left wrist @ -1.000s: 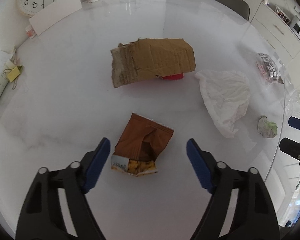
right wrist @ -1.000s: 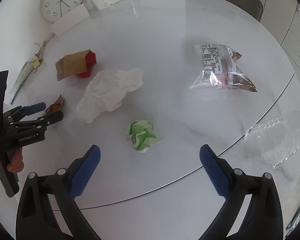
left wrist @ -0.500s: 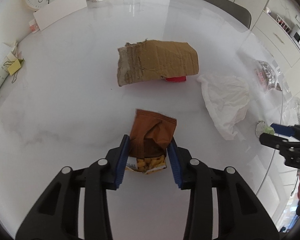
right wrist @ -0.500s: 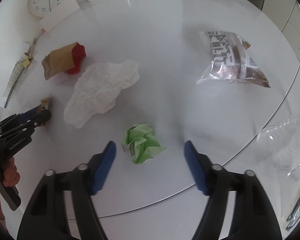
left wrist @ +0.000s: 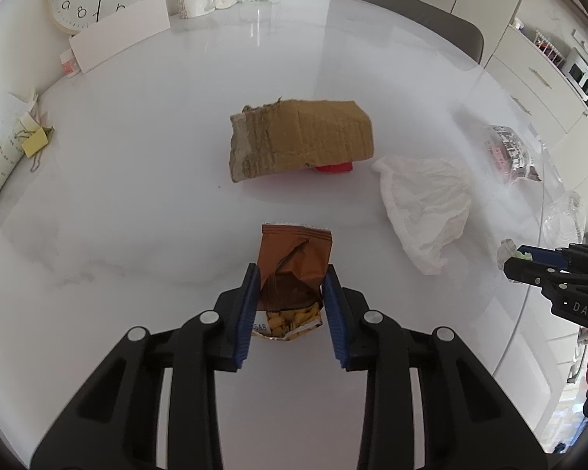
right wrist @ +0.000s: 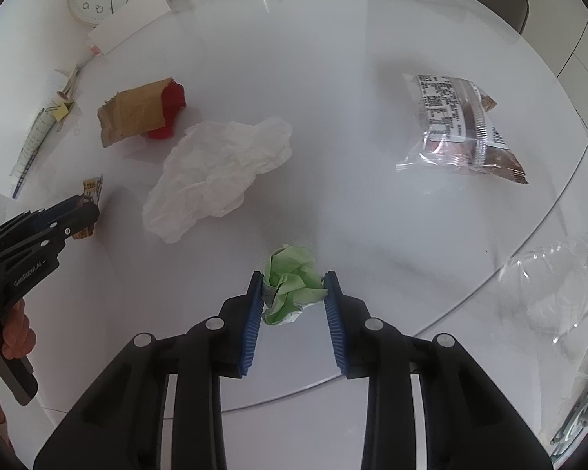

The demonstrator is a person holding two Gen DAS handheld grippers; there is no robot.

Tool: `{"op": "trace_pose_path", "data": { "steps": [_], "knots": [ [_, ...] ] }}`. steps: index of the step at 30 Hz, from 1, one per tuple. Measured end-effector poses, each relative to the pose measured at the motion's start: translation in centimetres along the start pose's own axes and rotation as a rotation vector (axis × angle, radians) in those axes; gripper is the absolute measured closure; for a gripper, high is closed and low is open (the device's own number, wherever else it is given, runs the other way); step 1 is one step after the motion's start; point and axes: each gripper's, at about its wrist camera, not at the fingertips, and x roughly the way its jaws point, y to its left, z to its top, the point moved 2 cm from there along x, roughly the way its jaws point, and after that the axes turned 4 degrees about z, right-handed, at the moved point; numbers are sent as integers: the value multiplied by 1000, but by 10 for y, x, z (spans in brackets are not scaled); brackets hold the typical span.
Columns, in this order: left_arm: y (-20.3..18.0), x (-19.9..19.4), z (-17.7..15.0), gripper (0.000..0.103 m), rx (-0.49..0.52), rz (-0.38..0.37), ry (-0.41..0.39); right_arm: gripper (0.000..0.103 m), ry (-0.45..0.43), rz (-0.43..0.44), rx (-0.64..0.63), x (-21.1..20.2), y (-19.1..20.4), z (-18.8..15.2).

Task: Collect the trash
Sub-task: 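Grasp the brown snack wrapper with the left tool while the right tool grasps green crumpled paper, then carry the wrapper and green paper over the white bin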

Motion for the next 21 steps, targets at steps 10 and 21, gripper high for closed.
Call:
{"op": "trace_pose_path", "data": {
  "steps": [10, 21],
  "knots": [
    [-30, -52, -9, 71, 43, -29, -58, 72, -68, 35, -6, -56, -16, -39],
    [-184, -129, -75, 71, 245, -198, -54, 72, -155, -4, 63, -157, -86, -156]
  ]
}}
